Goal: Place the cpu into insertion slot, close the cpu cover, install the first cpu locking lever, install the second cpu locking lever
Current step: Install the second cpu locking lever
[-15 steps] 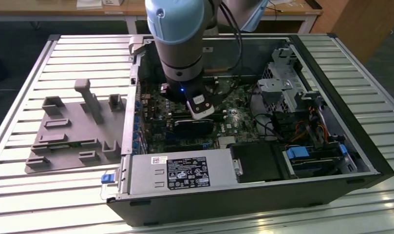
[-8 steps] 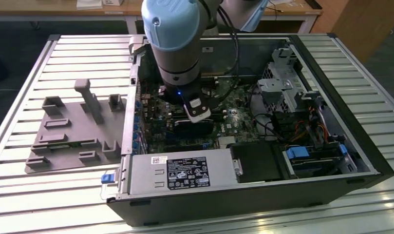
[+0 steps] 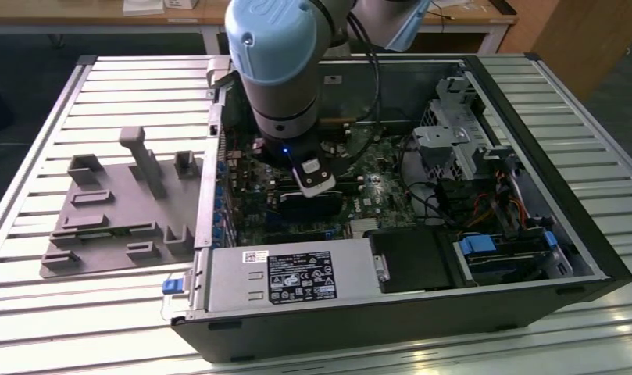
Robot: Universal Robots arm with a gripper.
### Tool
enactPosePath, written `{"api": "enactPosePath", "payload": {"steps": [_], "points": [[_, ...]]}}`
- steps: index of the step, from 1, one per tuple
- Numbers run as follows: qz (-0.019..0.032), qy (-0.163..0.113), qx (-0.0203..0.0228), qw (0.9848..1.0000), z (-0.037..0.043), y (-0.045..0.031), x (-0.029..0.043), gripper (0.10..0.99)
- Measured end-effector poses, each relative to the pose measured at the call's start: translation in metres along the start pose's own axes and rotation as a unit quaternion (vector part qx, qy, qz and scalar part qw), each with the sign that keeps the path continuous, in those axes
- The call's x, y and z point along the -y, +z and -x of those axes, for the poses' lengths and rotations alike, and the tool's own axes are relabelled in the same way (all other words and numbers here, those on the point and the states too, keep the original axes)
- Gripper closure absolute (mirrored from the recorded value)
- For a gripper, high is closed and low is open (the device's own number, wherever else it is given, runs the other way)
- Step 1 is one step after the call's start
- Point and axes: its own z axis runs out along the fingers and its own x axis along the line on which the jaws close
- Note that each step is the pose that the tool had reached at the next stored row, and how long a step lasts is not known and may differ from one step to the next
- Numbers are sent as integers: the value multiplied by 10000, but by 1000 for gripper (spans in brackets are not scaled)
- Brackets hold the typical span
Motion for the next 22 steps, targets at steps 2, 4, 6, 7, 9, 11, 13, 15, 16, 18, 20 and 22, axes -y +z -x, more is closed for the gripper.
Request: {"api": "enactPosePath", "payload": {"steps": [2, 4, 6, 7, 9, 11, 13, 15, 16, 18, 20, 22], "points": [[3, 0, -1, 10000, -12, 14, -16, 984], [7, 0, -1, 10000, -22, 31, -27, 984], [7, 1, -2, 10000, -30, 45, -31, 984], [7, 1, -3, 10000, -34, 52, -32, 984], [12, 1, -1, 10000, -41, 69, -32, 984], [12, 0, -1, 10000, -44, 80, -28, 984], [8, 1, -2, 10000, -49, 86, -24, 984], [9, 1, -3, 10000, -51, 88, -24, 984], [9, 1, -2, 10000, -51, 87, -25, 984], [15, 0, 0, 10000, -49, 61, -35, 984], [11, 0, 0, 10000, -46, 3, -52, 984], [12, -1, 4, 10000, -43, -59, -73, 984]]}}
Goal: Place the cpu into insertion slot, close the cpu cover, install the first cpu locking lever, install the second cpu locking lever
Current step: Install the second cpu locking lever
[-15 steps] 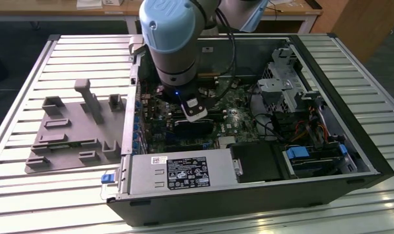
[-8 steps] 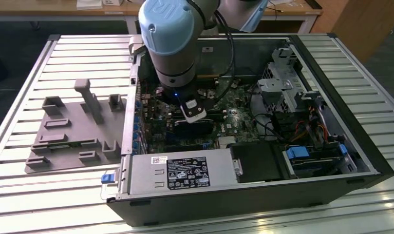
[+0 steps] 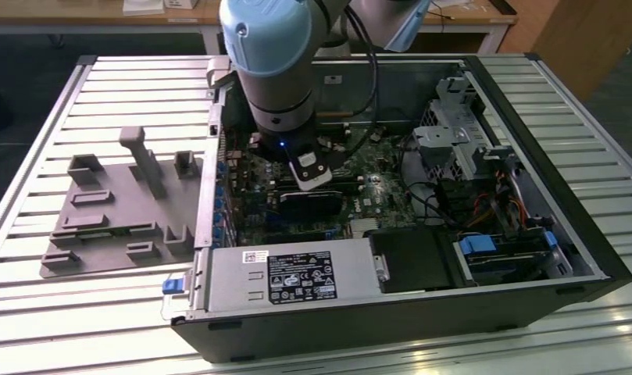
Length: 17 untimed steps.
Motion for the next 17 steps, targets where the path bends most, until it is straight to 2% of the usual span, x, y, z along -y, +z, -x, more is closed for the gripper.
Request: {"api": "enactPosePath", "payload": {"steps": [5, 10, 17], "points": [[-14, -1, 9, 10000, 5, -112, -45, 984], [-110, 29, 38, 9999, 64, -115, -59, 984], [-132, 59, 52, 9999, 237, -95, -90, 984]]}}
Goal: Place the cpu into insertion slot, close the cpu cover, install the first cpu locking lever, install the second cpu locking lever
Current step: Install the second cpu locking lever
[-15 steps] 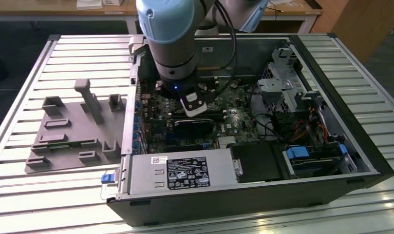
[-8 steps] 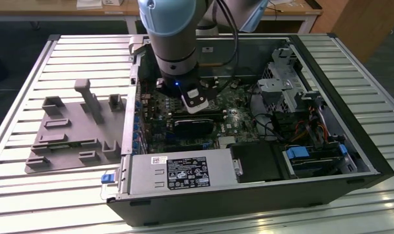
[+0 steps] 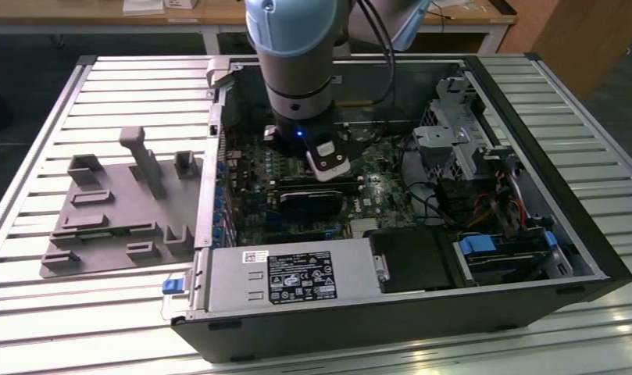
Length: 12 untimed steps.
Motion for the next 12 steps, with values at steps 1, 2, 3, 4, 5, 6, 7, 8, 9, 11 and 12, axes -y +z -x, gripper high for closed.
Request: {"api": "enactPosePath", "payload": {"steps": [1, 2, 3, 4, 5, 6, 7, 8, 9, 11, 12], "points": [[-1, 3, 1, 10000, 26, 3, -5, 984], [-3, 7, 2, 10000, 53, 7, -11, 984], [-4, 10, 3, 10000, 79, 10, -16, 984], [-7, 14, 5, 10000, 104, 13, -21, 984], [-11, 18, 7, 10000, 129, 16, -25, 984], [-20, 22, 10, 10000, 153, 19, -31, 984], [-35, 24, 14, 10000, 169, 22, -40, 984], [-55, 23, 18, 10000, 177, 26, -53, 984], [-82, 20, 24, 10000, 181, 32, -73, 984], [-141, 12, 36, 9999, 182, 45, -115, 984], [-172, 8, 41, 9998, 180, 52, -141, 984]]}}
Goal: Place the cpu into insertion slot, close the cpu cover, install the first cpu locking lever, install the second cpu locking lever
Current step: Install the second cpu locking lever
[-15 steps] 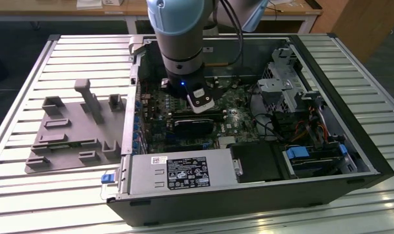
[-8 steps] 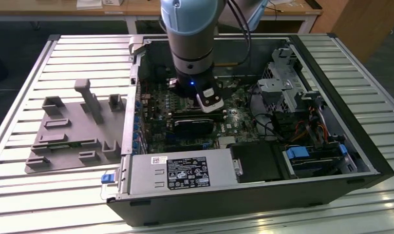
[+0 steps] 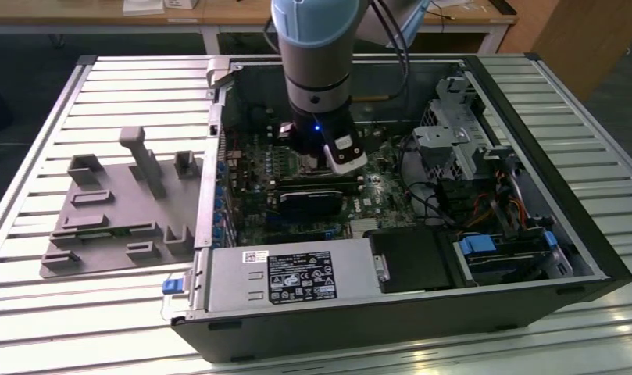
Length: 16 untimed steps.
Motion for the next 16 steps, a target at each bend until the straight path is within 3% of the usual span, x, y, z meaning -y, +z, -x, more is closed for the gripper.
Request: {"api": "enactPosePath", "payload": {"steps": [4, 10, 16], "points": [[-118, -15, 24, 9999, -12, 30, -122, 984], [-390, -47, 72, 9992, -23, 64, -262, 984], [-416, -51, 77, 9991, -32, 76, -330, 984]]}}
